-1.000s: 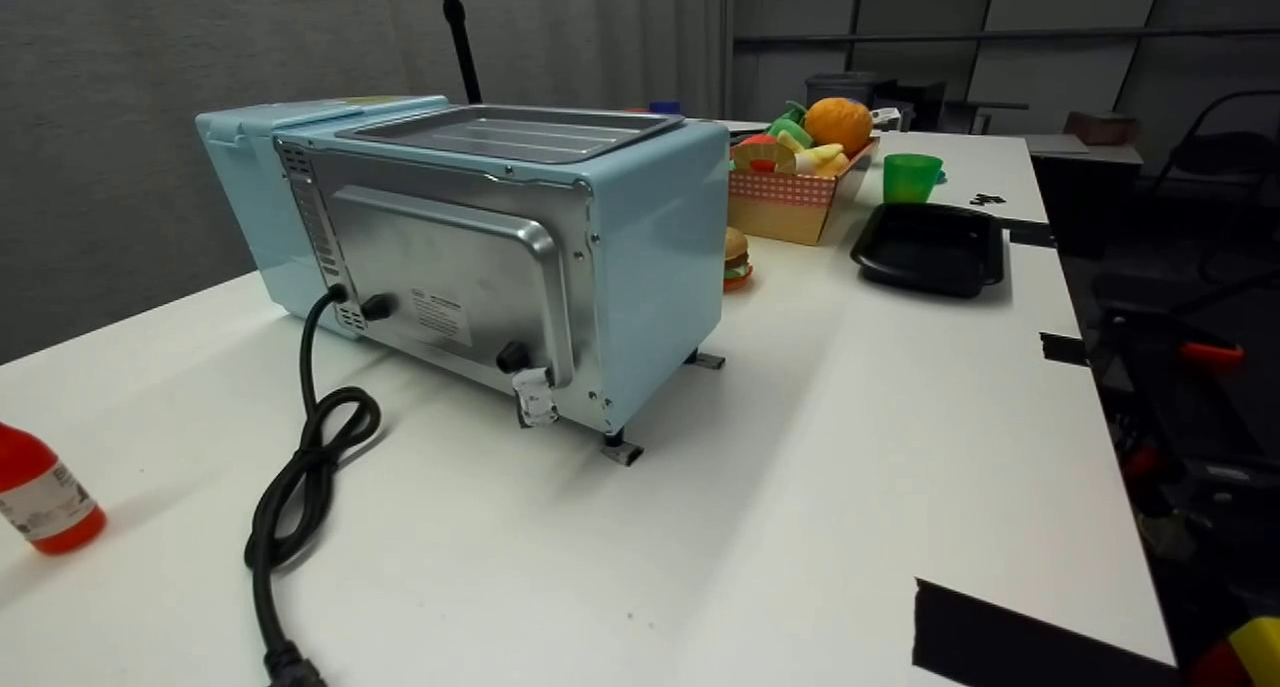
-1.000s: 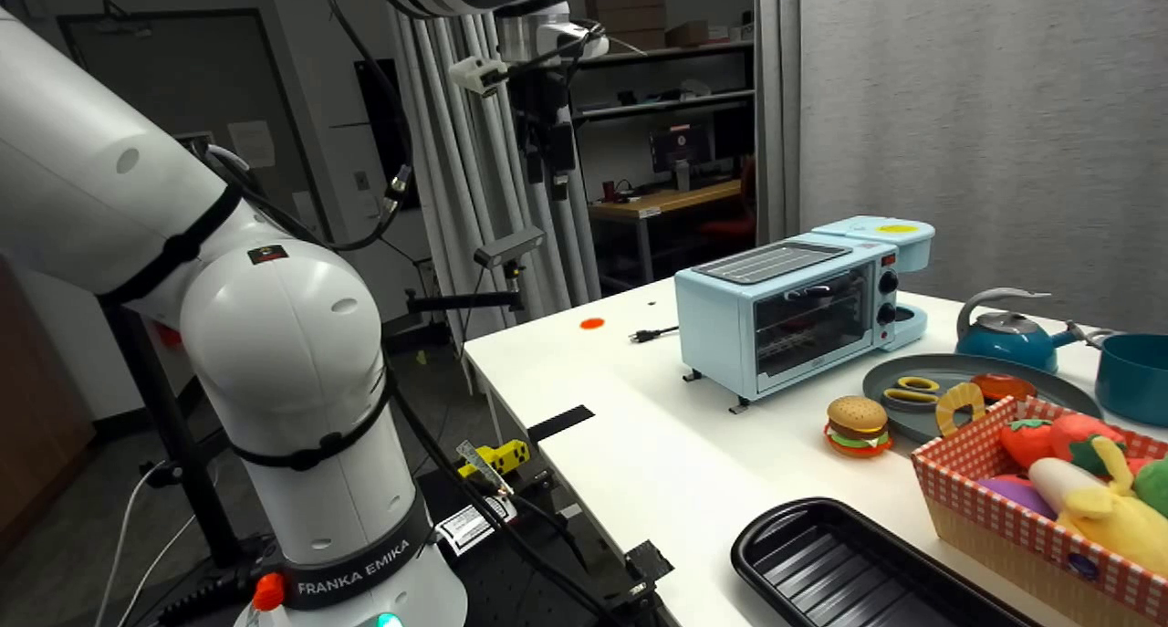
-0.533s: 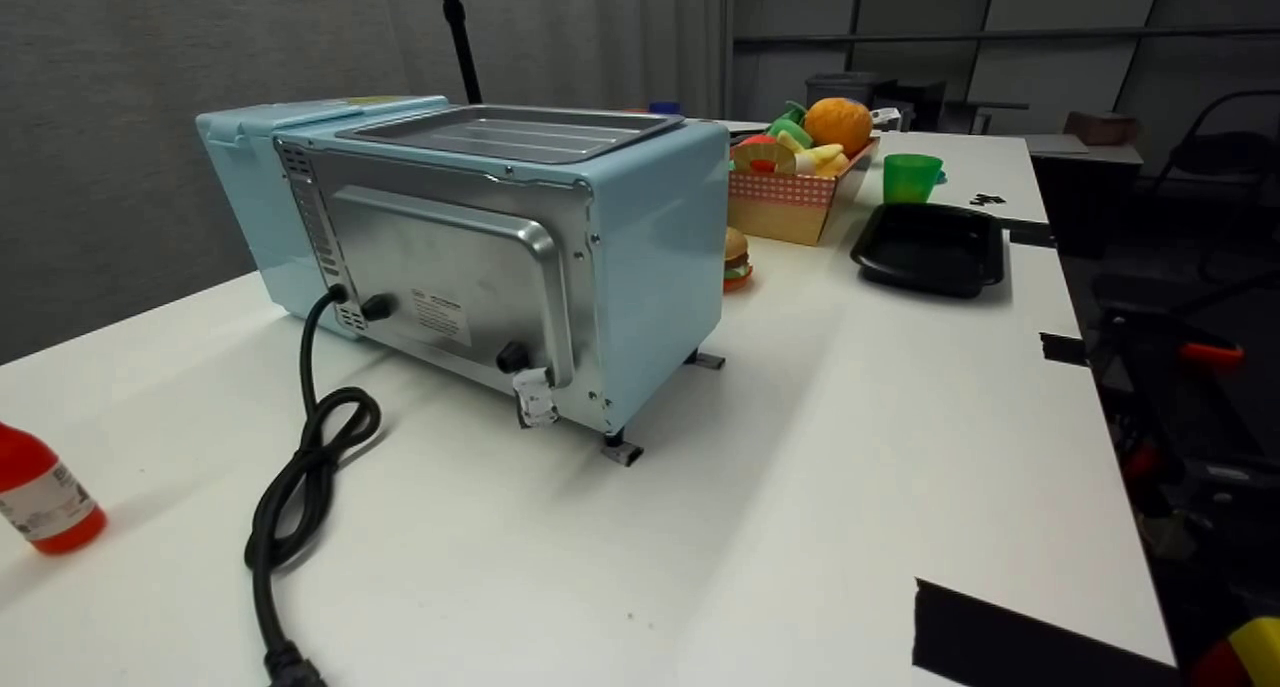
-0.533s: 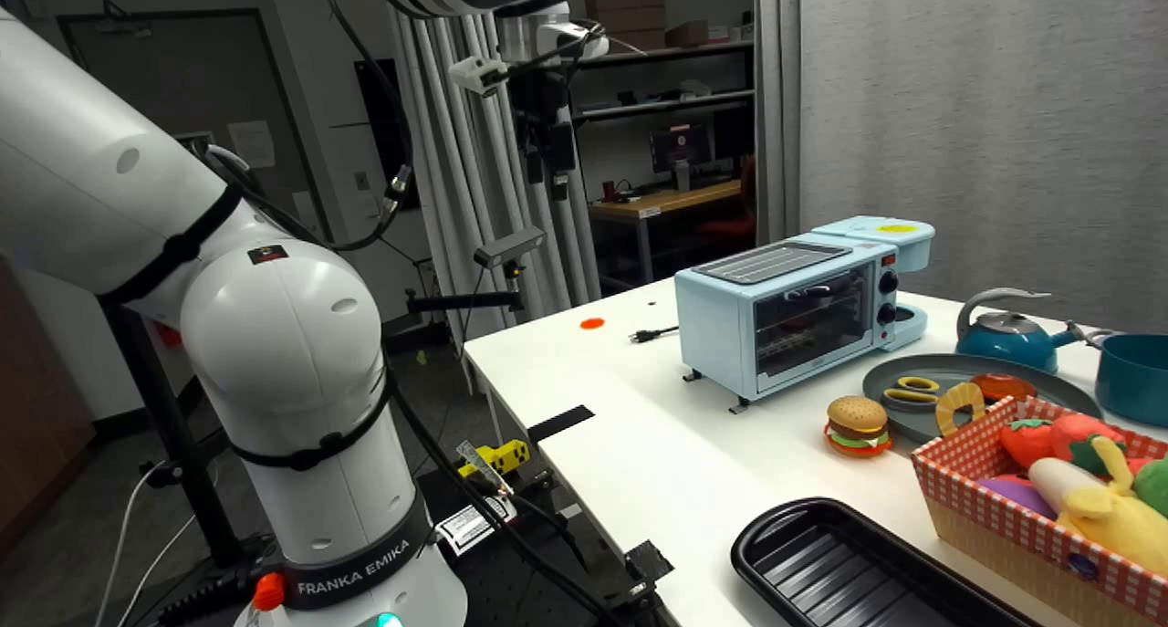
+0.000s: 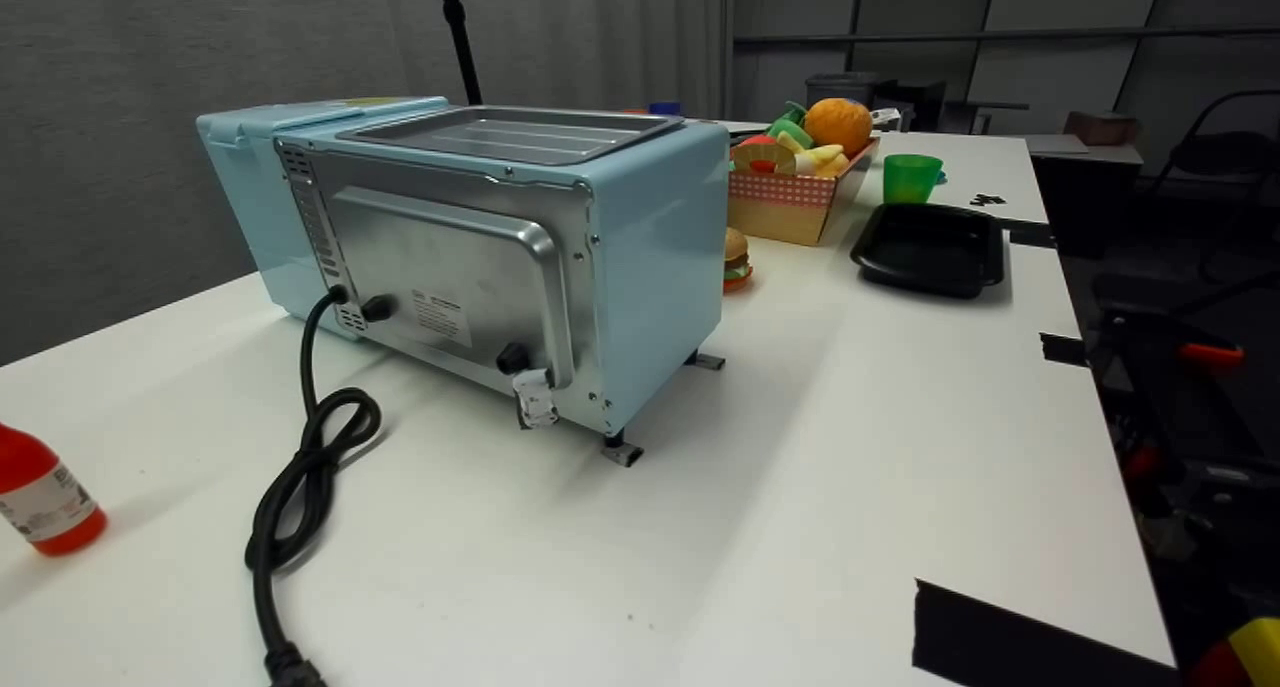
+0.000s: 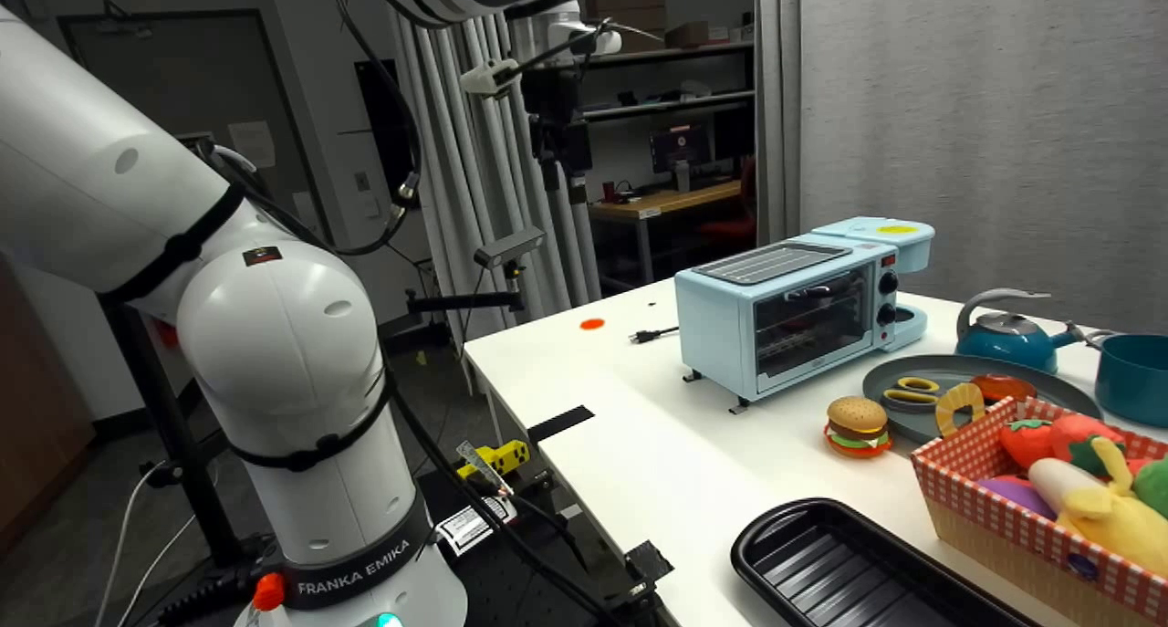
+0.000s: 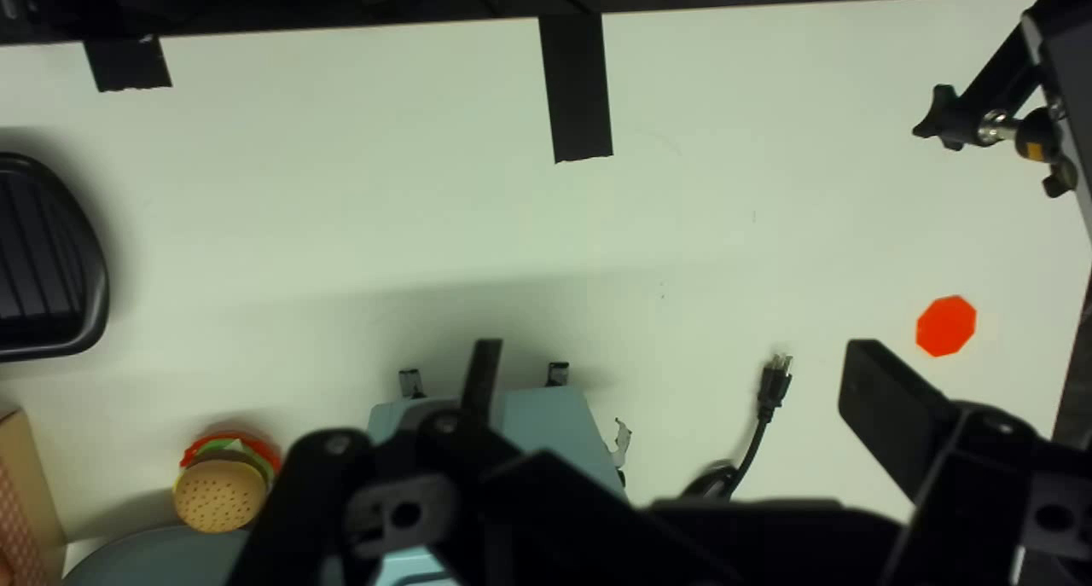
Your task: Pour the contents of the green cup into the brown box
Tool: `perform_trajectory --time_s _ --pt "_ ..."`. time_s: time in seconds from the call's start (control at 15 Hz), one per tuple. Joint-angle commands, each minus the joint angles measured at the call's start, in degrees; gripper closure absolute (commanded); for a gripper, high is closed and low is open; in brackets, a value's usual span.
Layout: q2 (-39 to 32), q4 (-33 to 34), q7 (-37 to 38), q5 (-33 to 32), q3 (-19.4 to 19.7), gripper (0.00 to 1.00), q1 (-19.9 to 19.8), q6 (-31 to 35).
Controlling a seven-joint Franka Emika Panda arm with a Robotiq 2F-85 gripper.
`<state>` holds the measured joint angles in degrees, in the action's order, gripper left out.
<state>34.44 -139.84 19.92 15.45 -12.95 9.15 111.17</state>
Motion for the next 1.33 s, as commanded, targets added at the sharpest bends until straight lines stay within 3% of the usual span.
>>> perform_trajectory --time_s 0.0,0.8,1.27 --pt "0.9 -0.3 0.0 -4.5 0.2 0.00 -2.7 0.8" --pt "0.7 0.8 -1.0 -18.4 6.5 0.00 -12.3 8.0" --pt "0.2 0.7 -0.4 -17.9 6.7 0.00 -12.2 7.2"
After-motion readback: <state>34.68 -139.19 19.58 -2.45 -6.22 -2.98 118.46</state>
